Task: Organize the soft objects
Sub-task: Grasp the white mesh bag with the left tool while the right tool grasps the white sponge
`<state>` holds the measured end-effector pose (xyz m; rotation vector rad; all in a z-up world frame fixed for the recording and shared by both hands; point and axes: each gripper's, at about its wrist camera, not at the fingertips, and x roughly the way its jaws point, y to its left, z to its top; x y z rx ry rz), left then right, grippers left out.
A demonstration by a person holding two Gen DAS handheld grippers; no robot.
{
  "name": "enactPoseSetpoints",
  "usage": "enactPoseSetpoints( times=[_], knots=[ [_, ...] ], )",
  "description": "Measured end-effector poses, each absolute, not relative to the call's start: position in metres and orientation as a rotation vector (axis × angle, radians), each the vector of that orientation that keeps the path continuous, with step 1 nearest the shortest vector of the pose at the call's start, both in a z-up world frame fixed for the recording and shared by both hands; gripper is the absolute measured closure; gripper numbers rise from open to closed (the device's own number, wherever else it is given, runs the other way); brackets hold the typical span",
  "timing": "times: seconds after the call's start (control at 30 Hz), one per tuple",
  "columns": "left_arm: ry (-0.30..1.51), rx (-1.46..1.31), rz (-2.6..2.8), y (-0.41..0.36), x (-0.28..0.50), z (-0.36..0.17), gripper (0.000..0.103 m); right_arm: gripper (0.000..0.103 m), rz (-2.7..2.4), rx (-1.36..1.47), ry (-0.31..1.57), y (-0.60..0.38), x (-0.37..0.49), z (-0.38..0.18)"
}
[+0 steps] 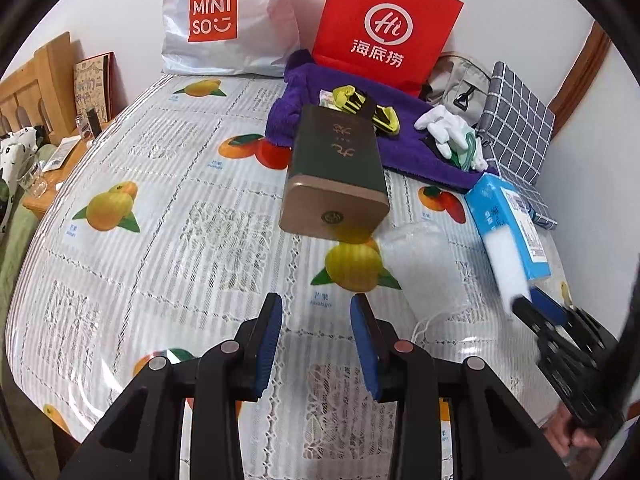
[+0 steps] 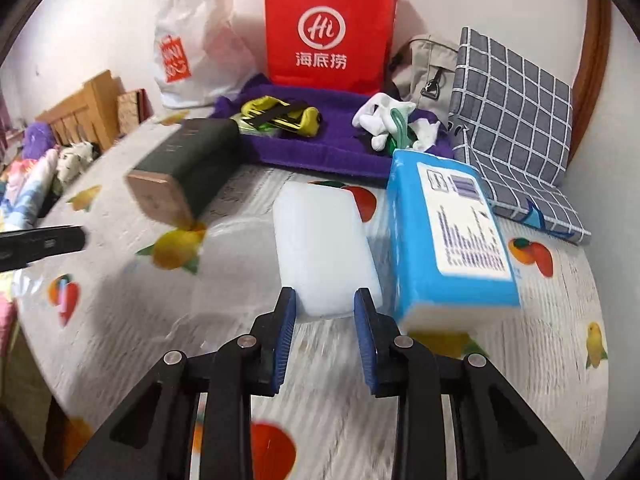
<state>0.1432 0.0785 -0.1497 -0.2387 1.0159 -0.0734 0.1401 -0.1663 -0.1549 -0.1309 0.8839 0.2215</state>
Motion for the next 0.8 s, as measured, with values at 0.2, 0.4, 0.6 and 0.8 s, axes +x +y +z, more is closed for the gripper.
enactPoseSetpoints(
  times=[0.2, 0.4, 0.6, 0.8],
  knots=[
    [1.037, -0.239, -0.082, 0.064, 0.139, -0.153, 0.069, 0.073, 0.203, -0.124, 0.902, -0.194, 0.099, -0.153],
    [1.075, -0.210, -0.102, 0.040, 0.139, -0.161, 0.069, 0.070, 0.186, -0.044, 0.960, -0.223, 0.084, -0.172],
    [1.096, -0.216, -0.105, 0.030, 0.142, -0.166, 0.068, 0.029, 0.192, 0.012, 0.902, -0.231, 0.076, -0.176],
    [1.095, -0.209, -0.139, 0.016, 0.150, -0.165, 0.060, 0.023, 0.207, 0.020, 0.916, -0.227, 0.091, -0.191]
  ],
)
